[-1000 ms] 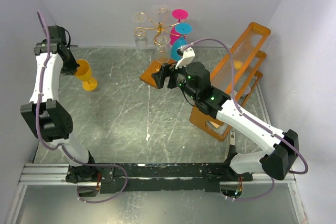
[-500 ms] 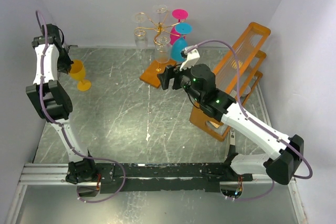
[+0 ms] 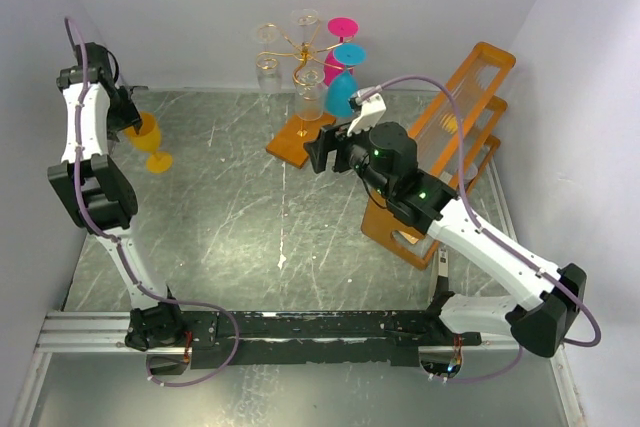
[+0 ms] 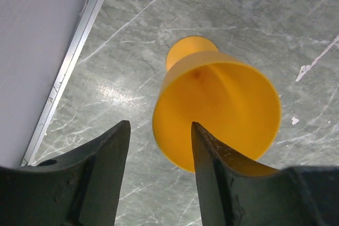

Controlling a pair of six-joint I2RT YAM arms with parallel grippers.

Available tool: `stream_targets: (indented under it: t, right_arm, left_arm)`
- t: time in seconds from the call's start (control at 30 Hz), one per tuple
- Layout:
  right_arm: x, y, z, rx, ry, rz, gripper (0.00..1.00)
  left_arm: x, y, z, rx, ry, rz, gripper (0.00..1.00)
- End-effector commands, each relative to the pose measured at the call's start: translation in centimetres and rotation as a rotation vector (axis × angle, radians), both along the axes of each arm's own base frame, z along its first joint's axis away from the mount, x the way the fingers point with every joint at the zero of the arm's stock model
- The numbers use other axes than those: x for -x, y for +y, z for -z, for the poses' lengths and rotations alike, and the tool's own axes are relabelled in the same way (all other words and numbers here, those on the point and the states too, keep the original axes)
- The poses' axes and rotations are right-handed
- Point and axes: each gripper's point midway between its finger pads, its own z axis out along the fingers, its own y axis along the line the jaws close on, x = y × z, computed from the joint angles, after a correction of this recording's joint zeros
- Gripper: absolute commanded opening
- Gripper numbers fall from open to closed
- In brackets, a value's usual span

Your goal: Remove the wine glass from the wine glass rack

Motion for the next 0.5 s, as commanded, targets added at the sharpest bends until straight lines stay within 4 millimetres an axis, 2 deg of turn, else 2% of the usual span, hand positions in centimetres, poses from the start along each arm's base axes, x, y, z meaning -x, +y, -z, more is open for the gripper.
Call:
stream_targets:
  t: [0.0,0.13,0.27,0.37,0.47]
  right_arm:
    - [0.6,-1.1,-2.7,-0.018,-0.031,0.005,0.79]
    - [1.5,-2.1,-3.5,-0.024,-0.03,0.016,0.79]
    - [2.1,-3.3,-3.7,-0.004,-0.039,0.029,0.79]
    - [2.4,-4.4,-3.6,0.004,-0.042,0.067,0.79]
    - [2.7,-5.4,-3.9,-0.008,-0.049,0.096,0.79]
  left_arm:
    - [0.6,0.2,-5.8,-0.03,-0.121,-0.005,0.62]
    - [2.1,-1.1,-9.7,-0.015,-0.216,0.015,0.66]
    - [4.8,-4.3,-13.3,0.059,-0.338,0.078,0.67]
    - [6.9,-8.6,-15.2,0.192,-0.462,0.183,0.7]
    - [8.9,-13.9,-16.9,0.401,-0.574,0.282,0.75]
